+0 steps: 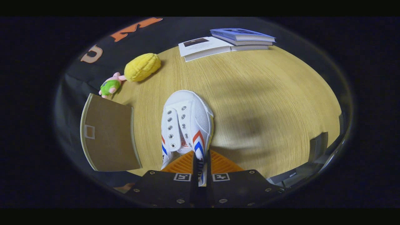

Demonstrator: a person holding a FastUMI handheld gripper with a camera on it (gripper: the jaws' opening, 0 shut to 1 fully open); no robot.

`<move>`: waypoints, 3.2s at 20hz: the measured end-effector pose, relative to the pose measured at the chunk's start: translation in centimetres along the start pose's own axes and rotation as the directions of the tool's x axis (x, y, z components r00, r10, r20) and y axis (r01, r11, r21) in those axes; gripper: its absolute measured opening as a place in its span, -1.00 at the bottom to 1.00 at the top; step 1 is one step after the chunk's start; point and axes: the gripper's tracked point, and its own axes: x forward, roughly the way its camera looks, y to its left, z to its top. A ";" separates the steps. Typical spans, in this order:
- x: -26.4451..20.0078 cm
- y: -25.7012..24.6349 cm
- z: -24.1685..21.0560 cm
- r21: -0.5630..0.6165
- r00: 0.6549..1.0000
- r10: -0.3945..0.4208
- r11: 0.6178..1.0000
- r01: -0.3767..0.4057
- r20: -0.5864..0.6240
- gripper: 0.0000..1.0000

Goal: Open the storage box then place both shoes into the box .Put the left shoe in first, then the right shoe, with the right side of both shoes facing outward in a uniform manner.

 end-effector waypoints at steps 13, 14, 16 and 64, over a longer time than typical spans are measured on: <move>-8.1 11.7 6.7 -0.103 0.962 0.225 0.972 -0.211 0.152 -0.80; -8.6 12.8 6.8 -0.124 0.958 0.239 0.967 -0.221 0.156 -0.80; -9.9 14.9 7.0 -0.158 0.948 0.276 0.955 -0.251 0.161 -0.80; -21.0 25.4 17.5 -0.443 0.689 0.391 0.889 -0.113 0.610 0.97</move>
